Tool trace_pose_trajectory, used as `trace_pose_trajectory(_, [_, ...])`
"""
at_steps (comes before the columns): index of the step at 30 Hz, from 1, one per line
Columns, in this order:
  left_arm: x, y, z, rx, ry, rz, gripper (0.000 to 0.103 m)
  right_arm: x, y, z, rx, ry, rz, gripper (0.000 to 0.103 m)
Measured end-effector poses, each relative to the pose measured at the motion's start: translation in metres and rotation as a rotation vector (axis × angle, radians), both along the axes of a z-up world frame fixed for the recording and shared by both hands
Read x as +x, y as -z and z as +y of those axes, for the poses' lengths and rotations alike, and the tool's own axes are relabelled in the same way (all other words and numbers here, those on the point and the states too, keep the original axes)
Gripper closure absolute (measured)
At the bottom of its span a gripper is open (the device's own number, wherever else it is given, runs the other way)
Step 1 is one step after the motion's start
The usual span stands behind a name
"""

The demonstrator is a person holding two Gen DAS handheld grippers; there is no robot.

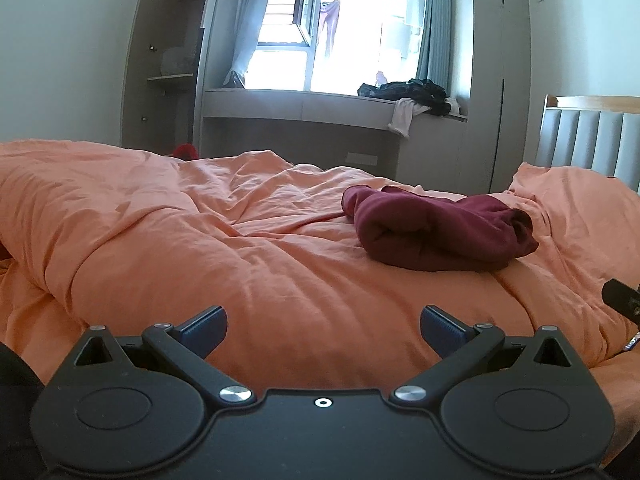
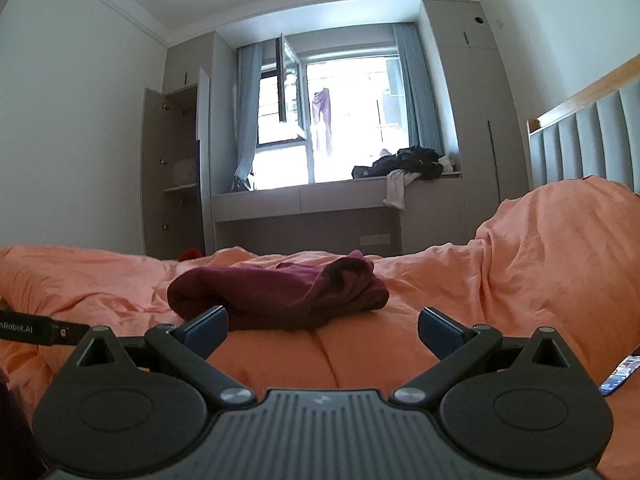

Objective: Fold small clothes

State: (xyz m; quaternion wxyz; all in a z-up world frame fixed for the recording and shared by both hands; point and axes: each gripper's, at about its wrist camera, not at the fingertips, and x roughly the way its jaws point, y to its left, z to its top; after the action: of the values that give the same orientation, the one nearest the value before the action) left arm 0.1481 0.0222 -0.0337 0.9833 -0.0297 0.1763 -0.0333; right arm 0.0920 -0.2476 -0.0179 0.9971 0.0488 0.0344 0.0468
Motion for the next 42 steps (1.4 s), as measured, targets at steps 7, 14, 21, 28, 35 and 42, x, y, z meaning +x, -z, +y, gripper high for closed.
trace_pose_trajectory(7, [0.0031, 0.0024, -0.0018, 0.008, -0.005, 0.002, 0.0, 0.0049, 0.0027, 0.0059, -0.026, -0.007, 0.009, 0.0])
trace_pose_trajectory(14, [0.0035, 0.0036, -0.0012, 0.008, -0.012, 0.004, 0.0, 0.0039, 0.0046, 0.0078, -0.034, -0.011, 0.01, 0.0])
trace_pose_trajectory(21, [0.0025, 0.0038, -0.0005, 0.01, -0.013, 0.003, 0.0, 0.0024, 0.005, 0.0058, -0.032, -0.006, 0.008, 0.0])
trace_pose_trajectory(28, [0.0014, 0.0038, -0.0011, 0.015, -0.015, 0.0, 0.0, 0.0015, 0.0046, 0.0051, -0.028, -0.003, 0.007, 0.0])
trace_pose_trajectory(35, [0.0013, 0.0037, -0.0012, 0.015, -0.015, 0.0, 0.0, 0.0012, 0.0047, 0.005, -0.029, -0.002, 0.008, 0.0])
trace_pose_trajectory(42, [0.0012, 0.0036, -0.0014, 0.015, -0.015, 0.0, 0.0, 0.0011, 0.0044, 0.0049, -0.028, -0.002, 0.008, 0.0])
